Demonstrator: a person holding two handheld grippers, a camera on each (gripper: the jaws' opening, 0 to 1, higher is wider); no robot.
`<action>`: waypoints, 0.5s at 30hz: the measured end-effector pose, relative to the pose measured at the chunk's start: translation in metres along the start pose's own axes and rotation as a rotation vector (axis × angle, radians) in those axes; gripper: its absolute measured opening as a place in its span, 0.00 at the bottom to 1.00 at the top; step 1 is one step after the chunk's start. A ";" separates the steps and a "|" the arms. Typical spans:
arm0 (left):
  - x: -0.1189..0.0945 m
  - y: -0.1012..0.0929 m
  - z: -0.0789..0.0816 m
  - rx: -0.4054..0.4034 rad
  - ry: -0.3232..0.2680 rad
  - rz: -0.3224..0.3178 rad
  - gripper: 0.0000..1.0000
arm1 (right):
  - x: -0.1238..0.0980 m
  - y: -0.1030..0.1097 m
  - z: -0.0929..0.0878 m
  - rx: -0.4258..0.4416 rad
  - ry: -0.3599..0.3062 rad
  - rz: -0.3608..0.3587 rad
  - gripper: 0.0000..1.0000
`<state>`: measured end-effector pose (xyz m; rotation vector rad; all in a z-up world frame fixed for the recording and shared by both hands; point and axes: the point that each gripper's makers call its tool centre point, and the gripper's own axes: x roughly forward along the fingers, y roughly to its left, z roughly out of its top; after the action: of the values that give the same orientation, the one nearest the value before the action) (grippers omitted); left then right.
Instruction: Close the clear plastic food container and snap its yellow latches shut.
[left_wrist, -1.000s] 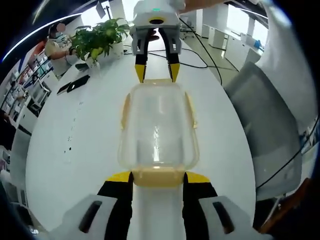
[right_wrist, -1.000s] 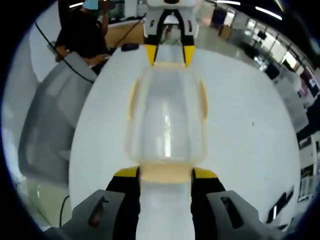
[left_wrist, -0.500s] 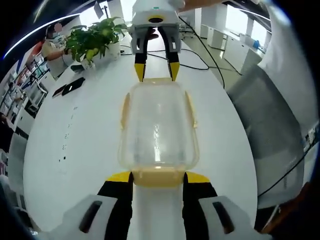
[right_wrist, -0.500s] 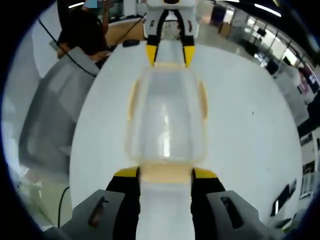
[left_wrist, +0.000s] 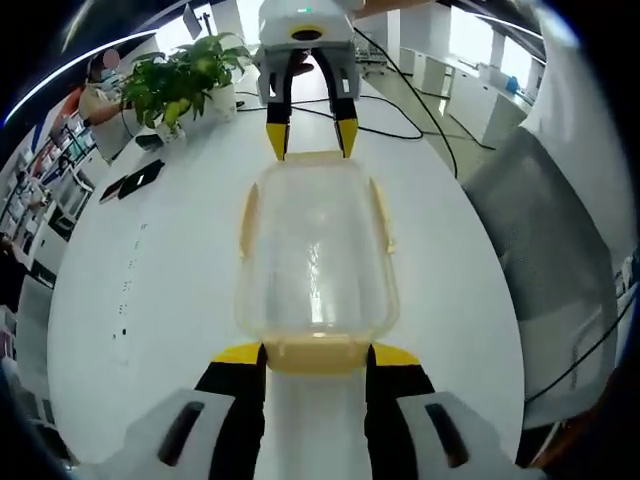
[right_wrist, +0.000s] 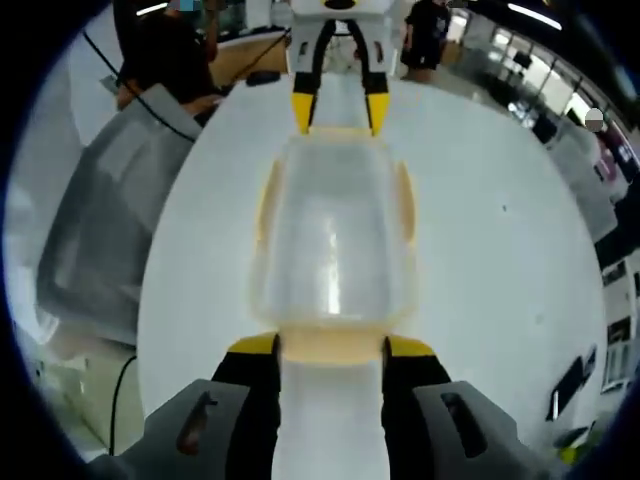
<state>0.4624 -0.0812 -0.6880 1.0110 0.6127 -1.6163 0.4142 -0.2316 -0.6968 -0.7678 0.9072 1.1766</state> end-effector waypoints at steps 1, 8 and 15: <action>0.002 0.000 0.000 0.000 0.000 0.003 0.33 | 0.001 -0.001 -0.001 -0.001 0.002 -0.001 0.35; 0.010 0.002 -0.001 0.000 0.002 0.014 0.33 | 0.005 -0.004 -0.008 -0.007 0.017 -0.002 0.35; 0.015 0.003 -0.003 0.002 0.008 0.021 0.33 | 0.009 -0.008 -0.010 -0.011 0.029 -0.002 0.35</action>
<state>0.4655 -0.0867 -0.7019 1.0222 0.6039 -1.5951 0.4214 -0.2383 -0.7086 -0.7960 0.9241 1.1725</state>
